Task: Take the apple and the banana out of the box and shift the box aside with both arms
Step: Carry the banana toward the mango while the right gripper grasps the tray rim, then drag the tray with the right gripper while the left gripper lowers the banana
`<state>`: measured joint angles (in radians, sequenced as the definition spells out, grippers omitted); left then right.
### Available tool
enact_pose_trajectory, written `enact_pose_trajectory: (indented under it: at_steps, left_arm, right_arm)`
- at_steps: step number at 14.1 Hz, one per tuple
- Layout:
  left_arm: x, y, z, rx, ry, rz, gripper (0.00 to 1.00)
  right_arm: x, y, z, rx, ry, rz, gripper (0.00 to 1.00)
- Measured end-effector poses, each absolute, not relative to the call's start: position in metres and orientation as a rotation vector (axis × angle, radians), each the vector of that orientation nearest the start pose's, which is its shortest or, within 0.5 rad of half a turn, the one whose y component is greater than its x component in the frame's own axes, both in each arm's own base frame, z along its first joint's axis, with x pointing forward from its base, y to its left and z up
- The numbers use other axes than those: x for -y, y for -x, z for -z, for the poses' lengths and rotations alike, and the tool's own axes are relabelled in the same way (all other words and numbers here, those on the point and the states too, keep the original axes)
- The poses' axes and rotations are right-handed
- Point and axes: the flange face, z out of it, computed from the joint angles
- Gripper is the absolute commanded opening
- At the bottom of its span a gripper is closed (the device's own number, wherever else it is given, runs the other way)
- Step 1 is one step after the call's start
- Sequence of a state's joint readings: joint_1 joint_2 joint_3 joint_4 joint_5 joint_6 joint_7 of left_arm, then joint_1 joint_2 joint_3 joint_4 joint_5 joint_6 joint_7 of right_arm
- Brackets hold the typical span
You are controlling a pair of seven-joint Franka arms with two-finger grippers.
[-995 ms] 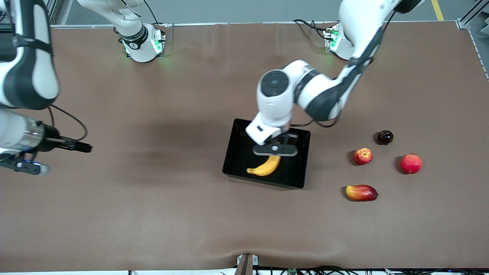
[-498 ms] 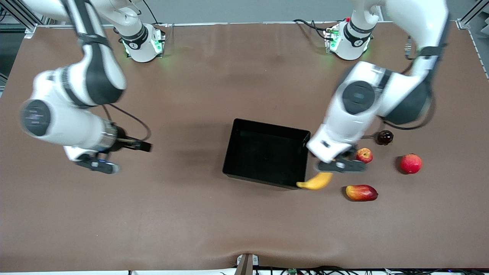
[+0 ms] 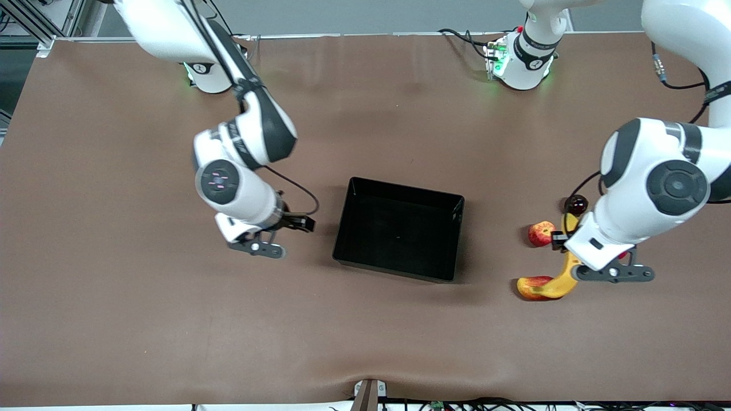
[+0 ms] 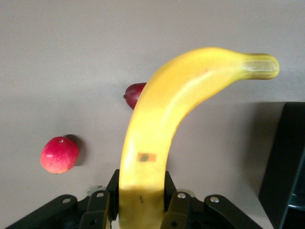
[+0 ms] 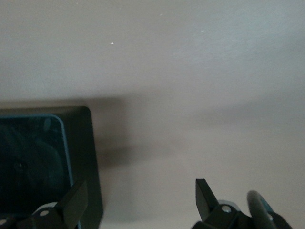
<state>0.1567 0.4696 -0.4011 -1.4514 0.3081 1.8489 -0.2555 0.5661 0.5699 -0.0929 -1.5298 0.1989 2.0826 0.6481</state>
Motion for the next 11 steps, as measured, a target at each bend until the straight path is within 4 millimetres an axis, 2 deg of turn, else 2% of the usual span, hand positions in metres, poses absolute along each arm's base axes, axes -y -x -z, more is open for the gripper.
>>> enact_pose_trajectory:
  at_steps: [2, 4, 6, 8, 9, 11]
  left_arm:
    - [0.100, -0.677, -0.427, -0.070, 3.020, -0.016, 0.00]
    - [0.097, -0.676, -0.424, -0.065, 3.019, -0.025, 0.00]
    - [0.092, -0.674, -0.423, -0.055, 3.016, -0.033, 0.00]
    - [0.084, -0.670, -0.422, -0.040, 3.007, -0.050, 0.00]
    - [0.076, -0.667, -0.419, -0.025, 3.003, -0.064, 0.00]
    - [0.061, -0.663, -0.408, 0.002, 2.997, -0.103, 0.00]
  right_arm:
    - [-0.365, -0.612, -0.303, -0.491, 2.980, -0.042, 1.00]
    - [-0.397, -0.607, -0.289, -0.522, 2.942, 0.030, 0.86]
    - [-0.421, -0.599, -0.277, -0.526, 2.927, 0.053, 0.46]
    - [-0.430, -0.594, -0.272, -0.553, 2.922, 0.043, 0.09]
    - [-0.431, -0.592, -0.271, -0.550, 2.925, 0.039, 0.00]
    - [-0.432, -0.591, -0.267, -0.533, 2.932, 0.036, 0.00]
